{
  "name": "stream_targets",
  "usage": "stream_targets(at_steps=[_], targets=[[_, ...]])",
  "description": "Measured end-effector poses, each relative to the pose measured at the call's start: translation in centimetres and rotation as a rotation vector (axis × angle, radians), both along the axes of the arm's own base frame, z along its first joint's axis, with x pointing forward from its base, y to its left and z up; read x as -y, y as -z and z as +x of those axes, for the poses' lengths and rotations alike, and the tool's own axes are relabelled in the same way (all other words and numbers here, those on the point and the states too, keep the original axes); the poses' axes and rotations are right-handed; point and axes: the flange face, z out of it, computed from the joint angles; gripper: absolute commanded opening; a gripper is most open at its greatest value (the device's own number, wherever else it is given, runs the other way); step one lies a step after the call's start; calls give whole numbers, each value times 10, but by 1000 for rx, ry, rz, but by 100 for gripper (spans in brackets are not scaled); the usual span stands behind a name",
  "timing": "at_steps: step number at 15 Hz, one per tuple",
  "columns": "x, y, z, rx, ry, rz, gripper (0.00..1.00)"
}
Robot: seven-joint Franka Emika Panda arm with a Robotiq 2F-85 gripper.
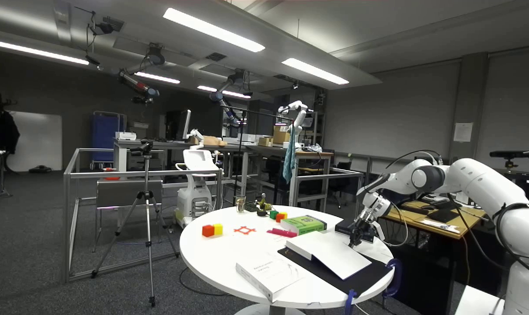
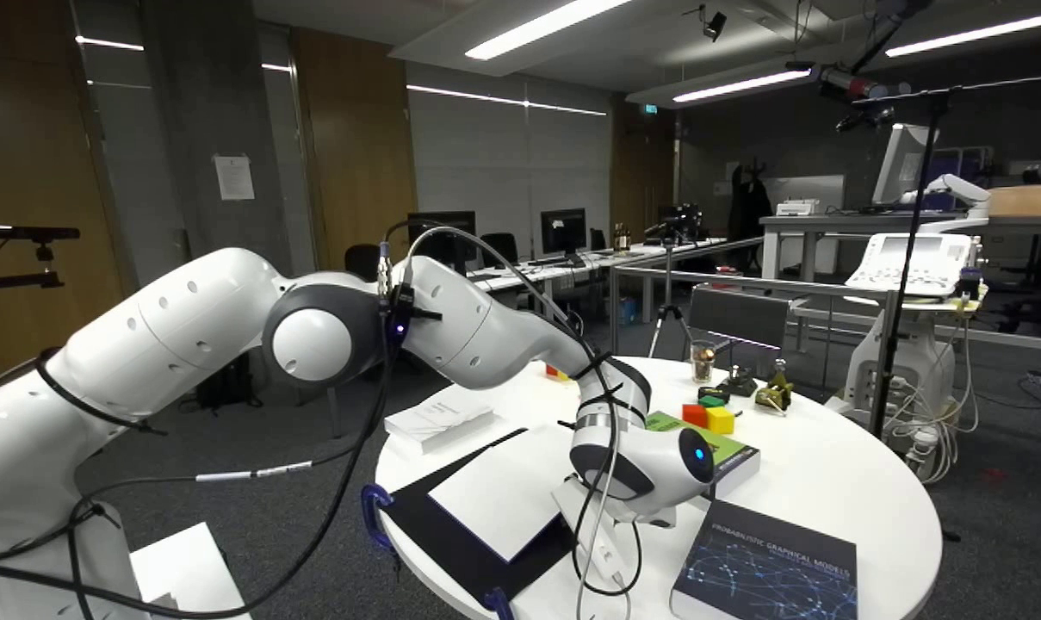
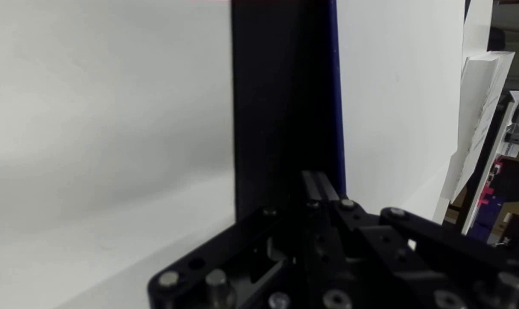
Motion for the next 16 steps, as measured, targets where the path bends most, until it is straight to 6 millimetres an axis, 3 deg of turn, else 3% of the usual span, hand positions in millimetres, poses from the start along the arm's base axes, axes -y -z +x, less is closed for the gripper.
stream_targets(at_steps=[16], targets=[[-10,4,4,6,-11,2,0]])
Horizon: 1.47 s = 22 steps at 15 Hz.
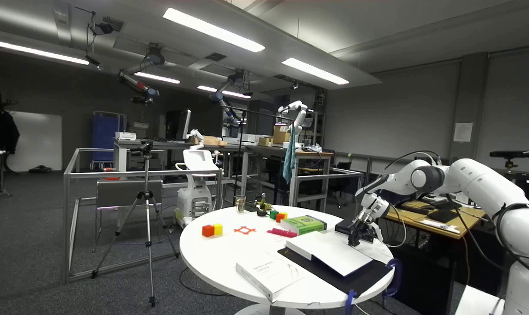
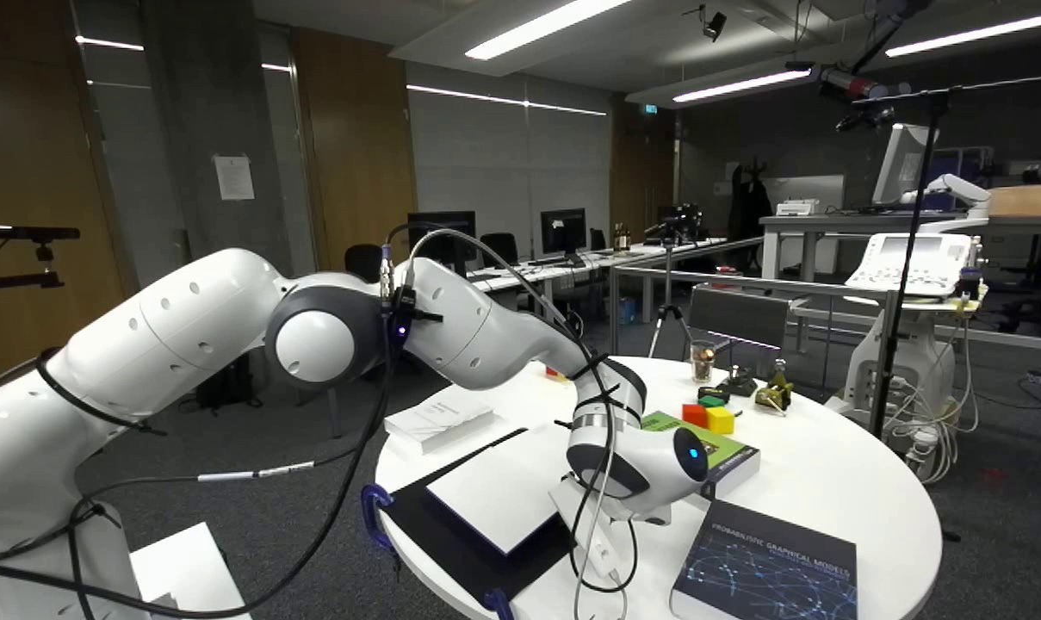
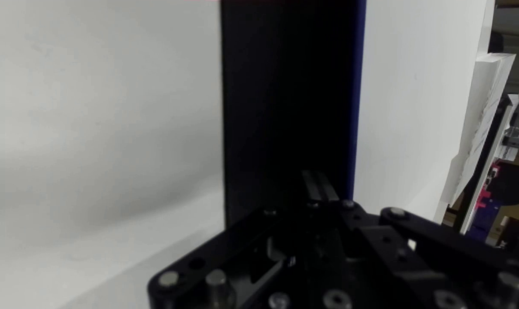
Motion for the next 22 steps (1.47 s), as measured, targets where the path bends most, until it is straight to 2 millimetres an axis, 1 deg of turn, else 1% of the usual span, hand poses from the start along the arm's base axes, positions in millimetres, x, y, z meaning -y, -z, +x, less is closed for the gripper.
stream_targets(at_steps=[9,18,22], targets=[[1,-3,1,14,-7,1,0],[10,-12,2,43,0,6,0],[8,-15,5,49,-6,12,0]])
